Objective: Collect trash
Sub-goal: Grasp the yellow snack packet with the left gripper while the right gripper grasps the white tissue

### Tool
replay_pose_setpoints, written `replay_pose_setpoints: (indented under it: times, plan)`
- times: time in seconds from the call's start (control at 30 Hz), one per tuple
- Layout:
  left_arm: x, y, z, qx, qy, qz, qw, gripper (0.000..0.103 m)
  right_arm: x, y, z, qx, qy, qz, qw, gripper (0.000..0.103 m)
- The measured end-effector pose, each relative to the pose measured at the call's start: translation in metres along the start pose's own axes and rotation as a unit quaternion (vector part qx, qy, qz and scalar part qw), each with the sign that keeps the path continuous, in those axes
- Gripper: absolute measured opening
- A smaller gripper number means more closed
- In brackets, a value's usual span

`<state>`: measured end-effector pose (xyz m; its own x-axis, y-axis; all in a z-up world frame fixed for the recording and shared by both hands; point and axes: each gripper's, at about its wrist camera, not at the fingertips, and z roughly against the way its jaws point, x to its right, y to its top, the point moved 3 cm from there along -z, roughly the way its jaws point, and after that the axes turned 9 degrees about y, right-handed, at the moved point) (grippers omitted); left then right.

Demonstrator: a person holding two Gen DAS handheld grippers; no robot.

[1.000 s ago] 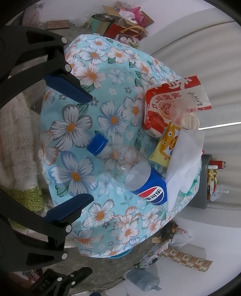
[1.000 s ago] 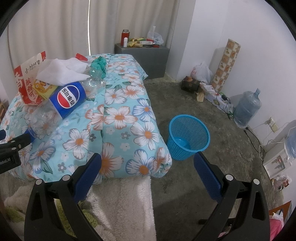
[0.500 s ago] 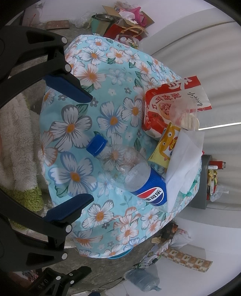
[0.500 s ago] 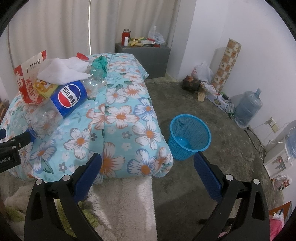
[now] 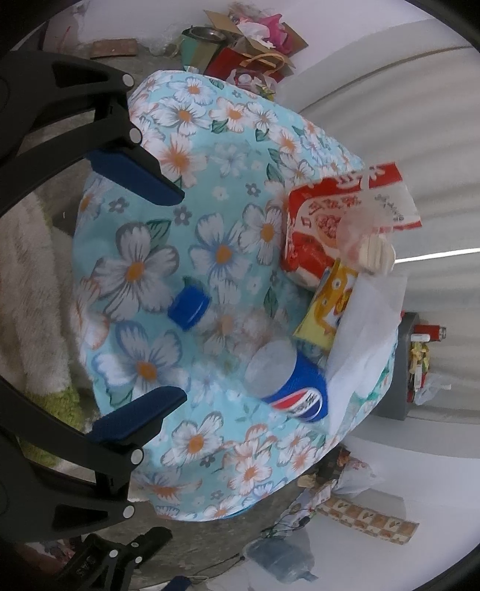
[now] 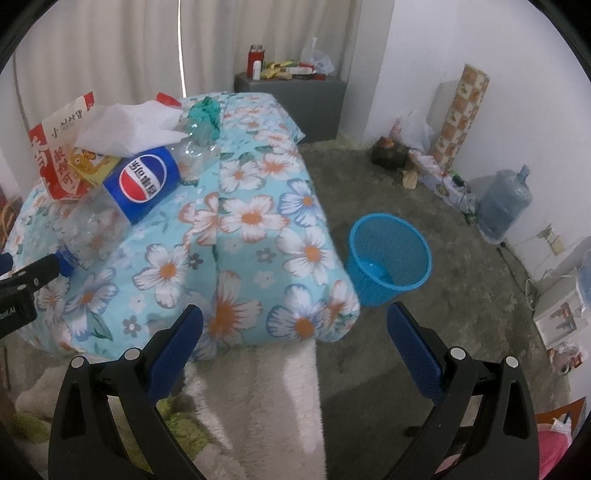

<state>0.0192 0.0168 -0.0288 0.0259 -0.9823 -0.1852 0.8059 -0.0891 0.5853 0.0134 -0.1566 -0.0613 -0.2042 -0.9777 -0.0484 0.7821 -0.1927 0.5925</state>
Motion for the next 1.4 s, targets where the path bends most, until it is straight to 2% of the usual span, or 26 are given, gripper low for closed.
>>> replay_pose_setpoints:
  times: [0.27, 0.37, 0.5, 0.57, 0.63, 0.73, 0.9, 0.97, 1.07, 1.17, 1.2, 1.3, 1.4]
  plan:
    - [-0.057, 0.026, -0.018, 0.019, 0.017, 0.043, 0.9988, 0.094, -0.017, 0.014, 0.001, 0.023, 0.006, 0.019, 1.000, 0.097]
    - [-0.077, 0.038, -0.026, 0.026, 0.001, 0.055, 0.9981, 0.094, -0.026, 0.027, -0.003, 0.036, 0.000, 0.038, 0.999, 0.097]
    - [-0.096, 0.052, -0.030, 0.062, -0.060, 0.067, 0.9940, 0.094, -0.040, 0.040, -0.003, 0.060, 0.039, 0.056, 0.996, 0.097]
    - [-0.105, 0.057, -0.029, 0.092, -0.114, 0.084, 0.9856, 0.094, -0.047, 0.044, -0.001, 0.073, 0.059, 0.059, 0.994, 0.097]
    - [-0.113, 0.062, -0.028, 0.110, -0.147, 0.111, 0.9767, 0.094, -0.055, 0.051, -0.004, 0.076, 0.069, 0.057, 0.993, 0.097]
    - [-0.117, 0.072, -0.027, 0.124, -0.191, 0.123, 0.9660, 0.094, -0.059, 0.062, -0.008, 0.071, 0.089, 0.034, 0.993, 0.097]
    - [-0.106, 0.091, -0.016, 0.157, -0.246, 0.118, 0.9491, 0.094, -0.060, 0.076, -0.013, 0.073, 0.118, 0.001, 0.990, 0.097]
    - [-0.096, 0.100, -0.016, 0.161, -0.263, 0.104, 0.9456, 0.094, -0.060, 0.080, -0.017, 0.079, 0.129, -0.006, 0.988, 0.097]
    - [-0.081, 0.110, -0.025, 0.158, -0.265, 0.092, 0.9466, 0.093, -0.061, 0.087, -0.018, 0.090, 0.139, -0.005, 0.986, 0.091]
    - [-0.075, 0.120, -0.039, 0.143, -0.253, 0.097, 0.9519, 0.070, -0.062, 0.099, -0.019, 0.103, 0.148, 0.004, 0.984, 0.084]
    - [-0.075, 0.123, -0.043, 0.136, -0.247, 0.101, 0.9541, 0.065, -0.063, 0.104, -0.020, 0.108, 0.156, 0.005, 0.982, 0.082]
    - [-0.082, 0.129, -0.054, 0.127, -0.222, 0.115, 0.9600, 0.055, -0.066, 0.118, -0.028, 0.108, 0.193, 0.008, 0.975, 0.075]
    - [-0.091, 0.137, -0.067, 0.119, -0.182, 0.126, 0.9679, 0.049, -0.071, 0.133, -0.039, 0.098, 0.233, 0.014, 0.967, 0.072]
